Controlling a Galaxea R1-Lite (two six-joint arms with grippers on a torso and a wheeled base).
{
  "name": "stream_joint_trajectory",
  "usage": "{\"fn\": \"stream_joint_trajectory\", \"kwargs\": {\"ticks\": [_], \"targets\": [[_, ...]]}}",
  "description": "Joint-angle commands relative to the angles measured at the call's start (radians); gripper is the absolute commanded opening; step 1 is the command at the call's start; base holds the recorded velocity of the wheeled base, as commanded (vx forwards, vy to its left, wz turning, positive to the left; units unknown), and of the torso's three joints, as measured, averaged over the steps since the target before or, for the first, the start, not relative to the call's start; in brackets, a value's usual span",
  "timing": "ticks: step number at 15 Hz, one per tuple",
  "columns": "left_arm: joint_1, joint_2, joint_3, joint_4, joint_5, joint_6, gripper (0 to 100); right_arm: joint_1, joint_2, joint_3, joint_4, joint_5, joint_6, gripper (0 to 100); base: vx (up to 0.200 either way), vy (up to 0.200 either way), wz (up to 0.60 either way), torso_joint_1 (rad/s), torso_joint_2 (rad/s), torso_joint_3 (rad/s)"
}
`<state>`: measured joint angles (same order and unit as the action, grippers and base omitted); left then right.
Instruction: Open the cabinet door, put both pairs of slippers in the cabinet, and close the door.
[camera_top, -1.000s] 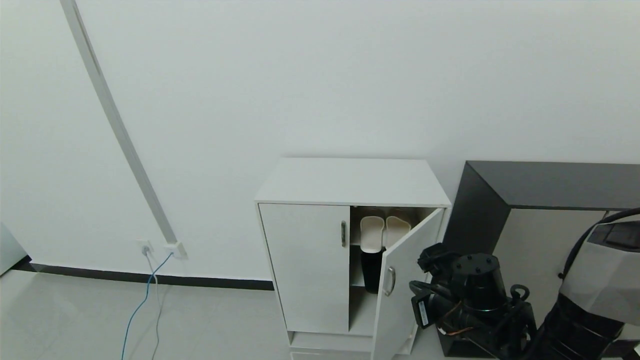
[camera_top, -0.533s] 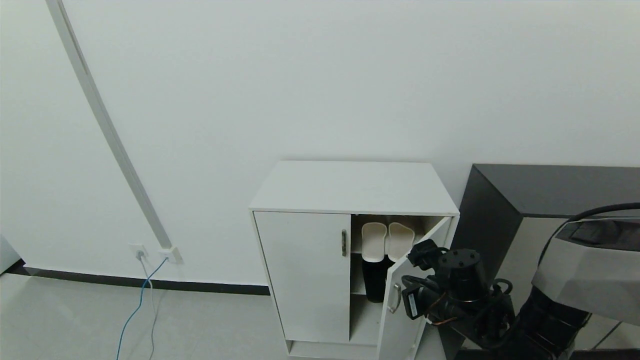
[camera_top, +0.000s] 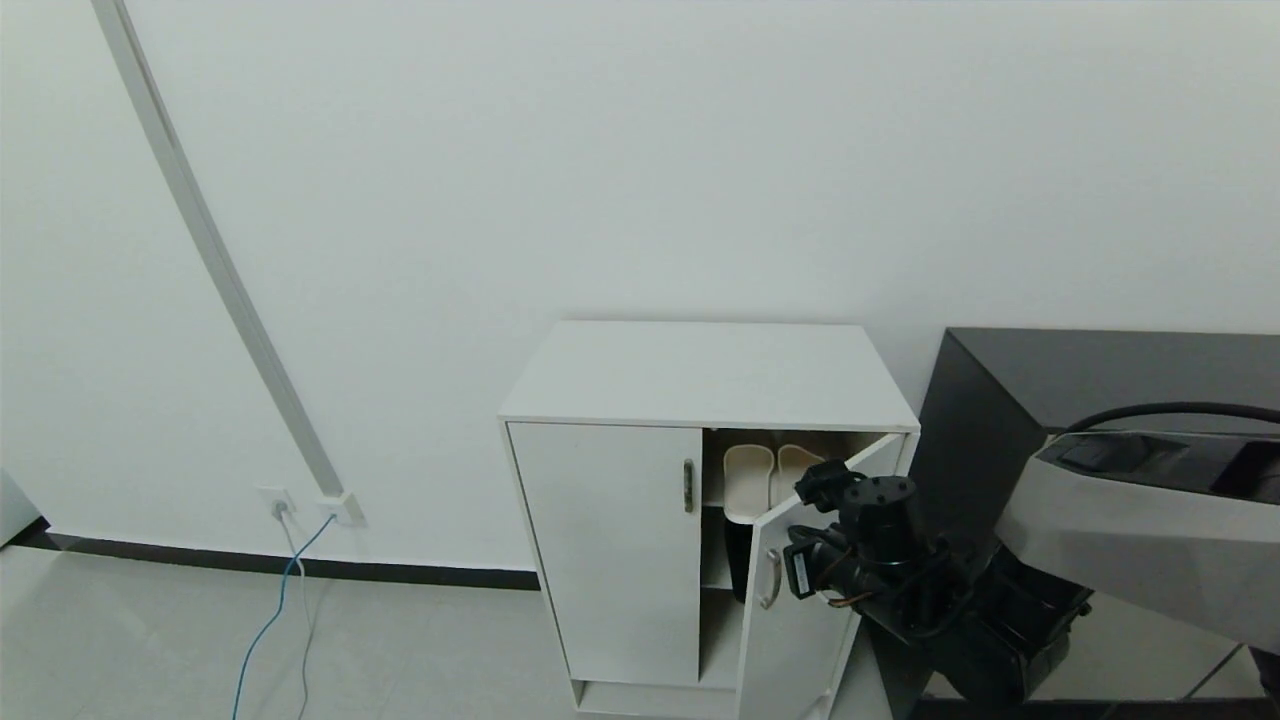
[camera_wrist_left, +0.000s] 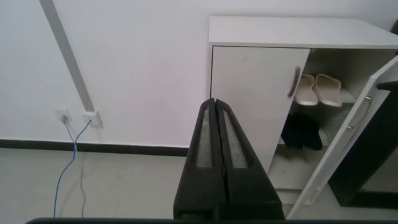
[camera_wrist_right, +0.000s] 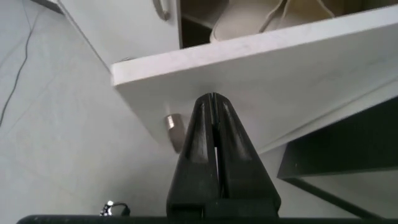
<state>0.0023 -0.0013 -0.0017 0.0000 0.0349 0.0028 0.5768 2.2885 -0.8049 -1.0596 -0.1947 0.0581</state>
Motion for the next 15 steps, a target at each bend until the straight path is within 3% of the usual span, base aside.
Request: {"fn": "stream_joint_trajectory", "kwargs": {"ticks": [1, 15], "targets": [[0.001, 0.001, 0.0, 0.0, 0.0, 0.0, 0, -0.014, 0.045, -0.071, 0.016, 0.0, 0.0, 0, 0.0, 0.0, 0.0, 0.0, 0.0, 0.0], [0.001, 0.001, 0.0, 0.0, 0.002, -0.001, 0, -0.055, 0.183, -0.418, 0.181, 0.0, 0.0, 0, 0.0, 0.0, 0.0, 0.0, 0.0, 0.0]]}}
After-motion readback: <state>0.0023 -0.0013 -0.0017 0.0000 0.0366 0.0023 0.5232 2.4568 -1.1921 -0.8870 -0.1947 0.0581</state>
